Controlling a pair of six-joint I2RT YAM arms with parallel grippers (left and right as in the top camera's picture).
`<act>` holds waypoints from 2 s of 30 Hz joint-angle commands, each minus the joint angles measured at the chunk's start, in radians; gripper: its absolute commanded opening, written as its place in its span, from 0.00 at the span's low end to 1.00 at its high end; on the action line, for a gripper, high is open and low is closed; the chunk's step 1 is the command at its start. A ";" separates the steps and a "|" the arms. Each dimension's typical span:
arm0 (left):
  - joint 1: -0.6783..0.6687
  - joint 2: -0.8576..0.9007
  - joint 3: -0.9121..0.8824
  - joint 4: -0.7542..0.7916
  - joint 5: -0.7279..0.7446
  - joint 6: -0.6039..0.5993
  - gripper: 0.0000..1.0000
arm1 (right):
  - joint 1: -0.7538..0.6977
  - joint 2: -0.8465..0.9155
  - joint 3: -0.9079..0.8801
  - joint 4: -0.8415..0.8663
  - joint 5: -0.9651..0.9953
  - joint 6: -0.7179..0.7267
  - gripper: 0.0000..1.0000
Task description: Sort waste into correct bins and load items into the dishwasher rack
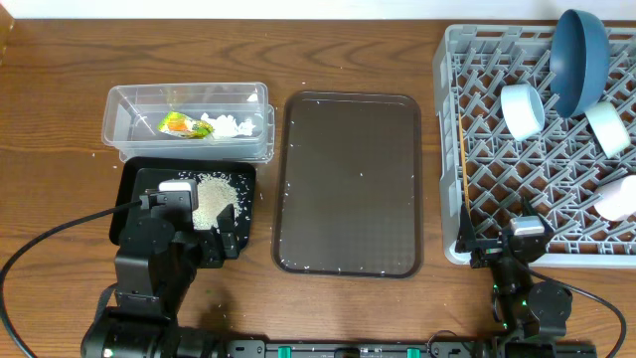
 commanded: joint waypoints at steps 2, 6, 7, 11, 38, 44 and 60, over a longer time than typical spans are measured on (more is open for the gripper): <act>0.002 -0.002 -0.005 -0.003 -0.011 0.006 0.94 | -0.005 -0.009 -0.002 -0.002 -0.016 -0.013 0.99; 0.006 -0.008 -0.019 -0.019 -0.006 0.006 0.94 | -0.005 -0.009 -0.002 -0.002 -0.016 -0.013 0.99; 0.008 -0.011 -0.028 -0.016 -0.008 0.006 0.95 | -0.005 -0.009 -0.002 -0.002 -0.016 -0.013 0.99; 0.011 -0.063 -0.085 0.009 -0.008 0.006 0.94 | -0.005 -0.009 -0.002 -0.002 -0.016 -0.013 0.99; 0.047 -0.559 -0.769 0.787 -0.004 0.063 0.95 | -0.005 -0.009 -0.002 -0.002 -0.016 -0.013 0.99; 0.047 -0.558 -0.769 0.689 -0.005 0.051 0.94 | -0.005 -0.009 -0.002 -0.002 -0.016 -0.013 0.99; 0.047 -0.556 -0.769 0.689 -0.005 0.051 0.95 | -0.005 -0.009 -0.002 -0.002 -0.016 -0.013 0.99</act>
